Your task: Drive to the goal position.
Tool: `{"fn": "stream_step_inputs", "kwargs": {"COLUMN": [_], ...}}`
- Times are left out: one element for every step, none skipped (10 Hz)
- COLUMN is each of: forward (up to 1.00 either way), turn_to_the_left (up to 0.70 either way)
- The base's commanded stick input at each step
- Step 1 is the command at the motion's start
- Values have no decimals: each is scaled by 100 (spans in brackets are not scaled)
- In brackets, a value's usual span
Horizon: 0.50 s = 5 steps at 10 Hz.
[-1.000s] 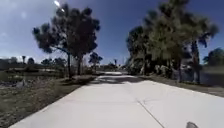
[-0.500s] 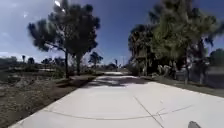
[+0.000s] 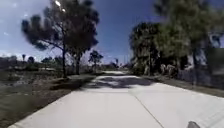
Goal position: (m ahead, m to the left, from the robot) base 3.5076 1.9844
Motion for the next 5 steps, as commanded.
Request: {"fn": "stream_step_inputs", "kwargs": {"forward": [100, 100, 100, 100, 100], "turn_to_the_left": [0, 0, 0, 0, 0]}}
